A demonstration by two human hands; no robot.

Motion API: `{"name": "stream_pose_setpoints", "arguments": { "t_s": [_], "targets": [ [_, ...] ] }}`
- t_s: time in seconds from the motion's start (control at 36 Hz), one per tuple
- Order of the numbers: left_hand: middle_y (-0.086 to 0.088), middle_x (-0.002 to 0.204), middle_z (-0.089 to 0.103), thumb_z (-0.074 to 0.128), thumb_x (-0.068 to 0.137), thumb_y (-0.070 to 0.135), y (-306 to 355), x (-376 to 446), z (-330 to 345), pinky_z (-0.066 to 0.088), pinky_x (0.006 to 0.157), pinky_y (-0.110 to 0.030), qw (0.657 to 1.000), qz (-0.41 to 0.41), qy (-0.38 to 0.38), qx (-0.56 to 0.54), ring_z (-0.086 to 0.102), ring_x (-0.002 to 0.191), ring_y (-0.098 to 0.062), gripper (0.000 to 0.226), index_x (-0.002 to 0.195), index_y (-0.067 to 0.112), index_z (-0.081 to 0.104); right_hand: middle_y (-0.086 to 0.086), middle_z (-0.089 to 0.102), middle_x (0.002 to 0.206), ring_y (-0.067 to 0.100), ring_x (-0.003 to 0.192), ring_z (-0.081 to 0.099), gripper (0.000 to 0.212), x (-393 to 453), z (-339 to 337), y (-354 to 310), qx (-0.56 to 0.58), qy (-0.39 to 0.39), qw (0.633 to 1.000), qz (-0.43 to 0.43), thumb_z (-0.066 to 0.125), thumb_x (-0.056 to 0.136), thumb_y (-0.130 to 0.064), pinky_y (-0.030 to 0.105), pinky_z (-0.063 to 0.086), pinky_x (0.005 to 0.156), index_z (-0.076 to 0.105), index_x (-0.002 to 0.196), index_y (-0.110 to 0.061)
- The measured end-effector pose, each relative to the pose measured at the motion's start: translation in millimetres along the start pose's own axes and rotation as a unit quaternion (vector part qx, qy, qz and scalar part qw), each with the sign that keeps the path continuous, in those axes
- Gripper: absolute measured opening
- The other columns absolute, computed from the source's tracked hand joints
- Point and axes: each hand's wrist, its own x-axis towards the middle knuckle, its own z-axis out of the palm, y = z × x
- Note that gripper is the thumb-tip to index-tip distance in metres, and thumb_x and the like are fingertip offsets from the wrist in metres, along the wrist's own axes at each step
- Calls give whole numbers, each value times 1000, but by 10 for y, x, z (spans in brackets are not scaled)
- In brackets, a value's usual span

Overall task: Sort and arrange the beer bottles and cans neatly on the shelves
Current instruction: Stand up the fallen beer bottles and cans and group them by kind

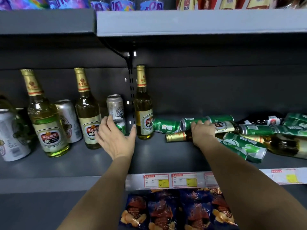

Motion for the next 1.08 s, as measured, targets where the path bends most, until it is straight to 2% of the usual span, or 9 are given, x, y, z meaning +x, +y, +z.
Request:
{"name": "stream_pose_setpoints", "arguments": {
  "t_s": [0.11, 0.19, 0.31, 0.44, 0.56, 0.69, 0.81, 0.94, 1.08],
  "targets": [
    [-19, 116, 52, 58, 84, 40, 381, -89, 33, 38, 92, -48, 998, 44, -18, -33, 50, 109, -37, 55, 125, 5, 48, 8, 49, 134, 32, 126, 44, 58, 49, -19, 141, 16, 23, 999, -44, 62, 89, -23, 40, 45, 93, 39, 141, -15],
    [-16, 116, 51, 60, 90, 28, 667, -250, 77, 44, 80, -45, 992, 48, -101, -62, 53, 107, -35, 39, 121, 6, 52, 6, 51, 131, 30, 124, 47, 59, 72, -10, 240, 22, 45, 997, -66, 65, 86, -27, 37, 45, 91, 41, 139, -17],
    [-8, 120, 46, 50, 96, 28, 889, -489, 155, 42, 72, -39, 977, 52, -200, -42, 55, 102, -31, 26, 117, 12, 51, 3, 53, 128, 28, 120, 51, 60, 101, -78, 433, 79, 91, 990, -69, 67, 83, -34, 34, 44, 82, 43, 136, -21],
    [-4, 124, 44, 47, 98, 30, 1033, -530, 299, 40, 71, -35, 961, 62, -270, -5, 56, 101, -30, 29, 124, 17, 47, 3, 53, 124, 28, 115, 54, 70, 168, -254, 736, 193, 125, 973, -37, 70, 76, -51, 34, 40, 72, 42, 134, -23],
    [-5, 124, 44, 52, 96, 27, 1145, -467, 431, 43, 73, -37, 951, 65, -303, 10, 57, 105, -31, 31, 125, 17, 47, 6, 59, 118, 30, 109, 59, 64, 201, -353, 973, 295, 149, 943, 32, 68, 75, -57, 32, 42, 74, 50, 125, -21],
    [-8, 129, 39, 55, 94, 25, 1234, -448, 639, 42, 71, -36, 935, 66, -346, 30, 57, 107, -33, 38, 129, 16, 41, 8, 65, 110, 32, 102, 63, 59, 251, -337, 1230, 445, 162, 870, 140, 70, 74, -59, 32, 44, 74, 59, 113, -15],
    [-9, 139, 32, 53, 96, 25, 1253, -480, 808, 45, 78, -39, 917, 58, -392, 43, 57, 110, -34, 43, 134, 16, 35, 11, 64, 113, 34, 101, 63, 63, 328, -218, 1331, 518, 163, 809, 225, 68, 76, -59, 37, 47, 78, 55, 114, -11],
    [-9, 150, 23, 56, 91, 16, 1254, -475, 913, 43, 78, -37, 910, 53, -407, 56, 54, 117, -33, 54, 139, 18, 32, 12, 59, 118, 34, 108, 59, 65, 417, -189, 1316, 527, 156, 805, 224, 65, 80, -59, 39, 46, 82, 49, 120, -10],
    [-9, 153, 20, 54, 90, 11, 1241, -452, 995, 47, 87, -39, 908, 52, -411, 66, 52, 121, -32, 62, 146, 19, 28, 15, 50, 130, 37, 122, 48, 73, 431, -157, 1139, 515, 178, 812, 209, 64, 82, -56, 46, 42, 93, 40, 130, -7]
  ]
}}
